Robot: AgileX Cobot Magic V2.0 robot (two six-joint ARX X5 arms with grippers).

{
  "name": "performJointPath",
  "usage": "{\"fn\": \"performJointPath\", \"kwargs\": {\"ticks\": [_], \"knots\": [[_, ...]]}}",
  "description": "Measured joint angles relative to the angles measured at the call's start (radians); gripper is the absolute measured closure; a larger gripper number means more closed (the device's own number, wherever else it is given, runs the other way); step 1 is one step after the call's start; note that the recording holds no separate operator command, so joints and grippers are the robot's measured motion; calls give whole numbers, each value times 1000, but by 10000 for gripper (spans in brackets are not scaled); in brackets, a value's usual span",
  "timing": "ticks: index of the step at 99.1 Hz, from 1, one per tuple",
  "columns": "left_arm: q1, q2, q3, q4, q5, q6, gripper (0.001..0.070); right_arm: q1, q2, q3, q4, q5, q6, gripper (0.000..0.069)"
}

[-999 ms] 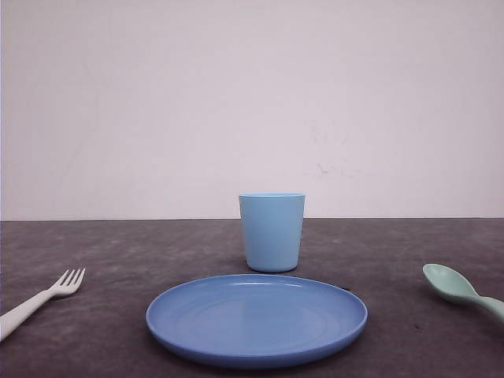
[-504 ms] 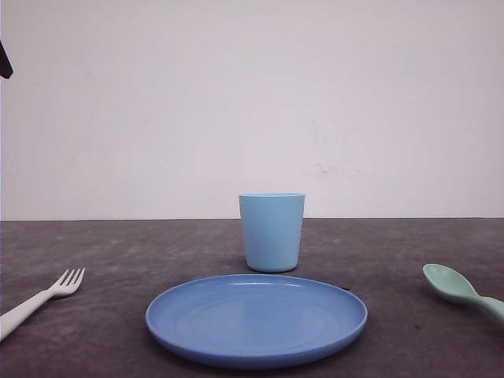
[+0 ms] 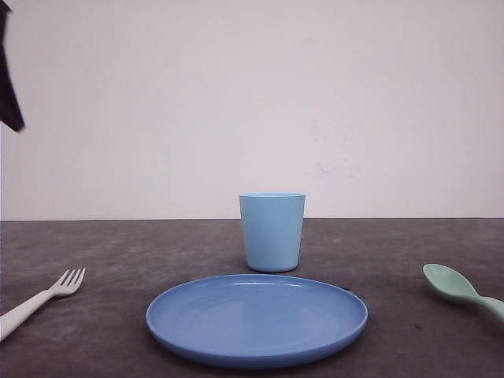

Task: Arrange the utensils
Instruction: 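Lower the left gripper onto the white fork and grasp its handle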

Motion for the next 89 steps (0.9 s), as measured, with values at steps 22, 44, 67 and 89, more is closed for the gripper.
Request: {"fn": "performJointPath", "kwargs": {"ticks": [22, 44, 67, 89], "knots": [[-117, 132, 0, 17, -4, -49, 190, 0, 0, 0, 0, 0, 0, 10], [-169, 267, -1, 49, -61, -77, 192, 0, 0, 0, 0, 0, 0, 10], [-183, 381, -1, 107, -61, -103, 192, 0, 0, 0, 0, 0, 0, 10], [-189, 465, -1, 150, -62, -117, 193, 0, 0, 0, 0, 0, 0, 10]]}}
